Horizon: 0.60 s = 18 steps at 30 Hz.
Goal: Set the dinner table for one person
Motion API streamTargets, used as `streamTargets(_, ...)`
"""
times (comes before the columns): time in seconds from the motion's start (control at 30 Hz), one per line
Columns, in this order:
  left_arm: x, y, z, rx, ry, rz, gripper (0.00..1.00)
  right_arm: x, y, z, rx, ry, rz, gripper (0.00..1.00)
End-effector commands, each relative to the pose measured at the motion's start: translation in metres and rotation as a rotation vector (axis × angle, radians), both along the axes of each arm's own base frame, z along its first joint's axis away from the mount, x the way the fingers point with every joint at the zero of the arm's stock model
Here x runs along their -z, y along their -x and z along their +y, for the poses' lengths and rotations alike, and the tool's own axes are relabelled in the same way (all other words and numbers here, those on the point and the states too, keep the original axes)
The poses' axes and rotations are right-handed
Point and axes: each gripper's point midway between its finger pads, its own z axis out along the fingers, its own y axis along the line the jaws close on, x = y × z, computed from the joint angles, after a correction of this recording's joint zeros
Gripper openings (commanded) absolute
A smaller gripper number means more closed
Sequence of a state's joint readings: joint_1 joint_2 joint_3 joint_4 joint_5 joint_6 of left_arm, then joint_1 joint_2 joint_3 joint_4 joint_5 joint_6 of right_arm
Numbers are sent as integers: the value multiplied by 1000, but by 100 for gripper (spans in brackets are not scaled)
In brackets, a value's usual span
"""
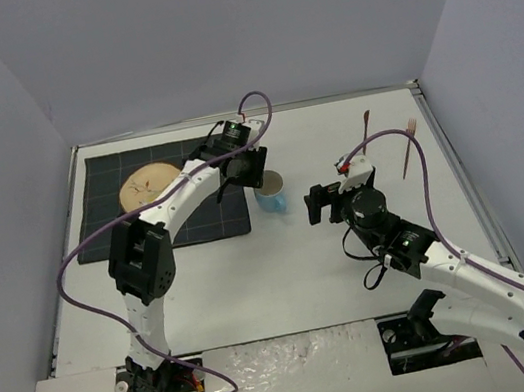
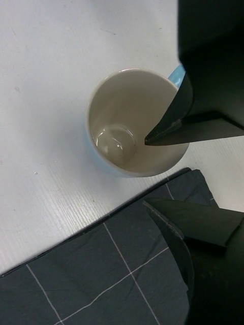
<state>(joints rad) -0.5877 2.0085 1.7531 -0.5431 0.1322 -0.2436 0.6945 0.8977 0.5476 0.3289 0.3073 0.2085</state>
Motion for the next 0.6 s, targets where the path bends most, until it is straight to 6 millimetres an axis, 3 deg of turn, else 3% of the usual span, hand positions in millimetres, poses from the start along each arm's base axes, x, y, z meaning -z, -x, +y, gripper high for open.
streamTargets(0.0,-25,-13,-7,21,31,-62,41,-13,-8,-3,37,-30,-45,100)
streamTargets(0.2,-19,-16,-12,26,39,-52,38,-11,-7,-5,41,-31,-42,100)
streamTargets(0.33,-21,-19,-14,17,45,-56,26,-9,-6,-5,41,-32,-40,100)
streamTargets(0.47,-35,-20,-16,9,71,-81,1,-9,-6,-4,38,-34,-38,100)
streamTargets(0.57,-57,-22,-15,-4,98,-109,0,-10,-6,-3,36,-36,-40,100)
